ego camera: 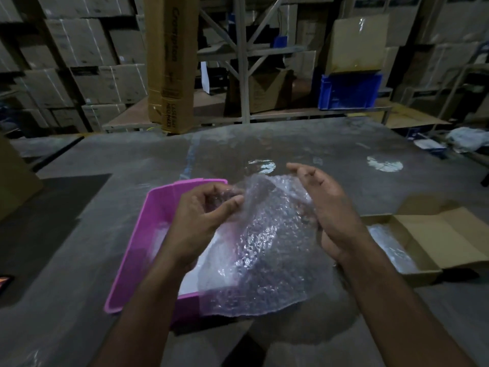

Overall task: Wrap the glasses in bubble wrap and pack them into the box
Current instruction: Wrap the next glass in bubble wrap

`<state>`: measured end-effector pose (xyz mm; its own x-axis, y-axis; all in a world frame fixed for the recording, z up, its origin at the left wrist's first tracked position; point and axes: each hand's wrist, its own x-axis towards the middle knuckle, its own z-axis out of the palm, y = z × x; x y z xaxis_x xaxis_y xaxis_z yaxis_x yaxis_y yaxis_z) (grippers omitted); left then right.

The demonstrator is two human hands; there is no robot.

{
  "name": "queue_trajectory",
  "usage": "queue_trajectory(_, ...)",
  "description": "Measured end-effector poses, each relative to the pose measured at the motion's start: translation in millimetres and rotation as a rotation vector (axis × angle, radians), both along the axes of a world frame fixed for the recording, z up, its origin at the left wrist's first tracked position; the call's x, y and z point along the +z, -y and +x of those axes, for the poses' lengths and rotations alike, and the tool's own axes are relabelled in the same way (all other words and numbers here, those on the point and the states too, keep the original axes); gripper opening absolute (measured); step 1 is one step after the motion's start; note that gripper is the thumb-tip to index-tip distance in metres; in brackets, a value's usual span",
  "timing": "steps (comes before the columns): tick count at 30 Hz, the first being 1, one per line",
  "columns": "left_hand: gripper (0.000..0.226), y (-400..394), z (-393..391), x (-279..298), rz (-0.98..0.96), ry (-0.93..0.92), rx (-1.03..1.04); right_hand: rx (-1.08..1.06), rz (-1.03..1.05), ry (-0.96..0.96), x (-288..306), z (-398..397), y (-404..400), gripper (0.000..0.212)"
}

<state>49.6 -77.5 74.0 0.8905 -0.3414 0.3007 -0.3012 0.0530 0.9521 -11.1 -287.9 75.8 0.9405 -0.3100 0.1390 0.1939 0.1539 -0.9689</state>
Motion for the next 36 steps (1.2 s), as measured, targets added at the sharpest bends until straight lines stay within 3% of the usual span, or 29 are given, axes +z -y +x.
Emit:
queue_trajectory(4, 0.002, 32.5, -0.8, 1.9, 0.055, 0.005, -0.021, 0.074, -0.268, 0.023, -0.5, -31.7, 37.6, 0.076)
queue_trajectory(8, 0.006, 59.3, -3.8, -5.5, 0.074, -0.076, -0.049, -0.004, -0.433, 0.001, -15.0, -56.4, 70.5, 0.081)
queue_trajectory(12, 0.007, 81.0, -10.4, -14.2, 0.094, -0.150, -0.044, 0.193, -0.496, -0.018, -31.7, -72.3, 95.7, 0.096)
queue_trajectory(14, 0.014, 90.1, -14.3, -16.0, 0.096, -0.168, -0.024, 0.199, -0.599, -0.007, -40.8, -74.7, 103.3, 0.090)
queue_trajectory(16, 0.021, 96.9, -16.9, -18.7, 0.083, -0.178, -0.014, 0.123, -0.630, 0.045, -49.3, -73.6, 108.2, 0.066)
queue_trajectory(20, 0.031, 100.8, -23.0, -23.3, -0.001, -0.261, -0.005, 0.034, -0.374, 0.028, -55.1, -71.9, 112.9, 0.027)
queue_trajectory(22, 0.031, 98.9, -26.4, -22.9, -0.076, -0.334, 0.015, 0.077, -0.281, 0.038, -56.7, -73.1, 115.0, 0.030)
queue_trajectory(26, 0.031, 93.6, -30.4, -27.4, -0.104, -0.391, 0.131, 0.263, -0.335, 0.019, -61.7, -74.2, 111.1, 0.068)
queue_trajectory(28, 0.032, 91.8, -33.5, -30.2, -0.096, -0.390, 0.143, 0.190, -0.378, -0.012, -62.8, -70.2, 104.4, 0.056)
queue_trajectory(32, 0.052, 82.6, -41.7, -34.4, -0.143, -0.399, 0.060, 0.020, -0.157, -0.057, -63.5, -61.1, 93.4, 0.011)
queue_trajectory(36, 0.050, 70.9, -52.7, -40.4, -0.300, -0.503, -0.096, -0.016, 0.026, -0.115, -69.0, -57.4, 96.4, 0.013)
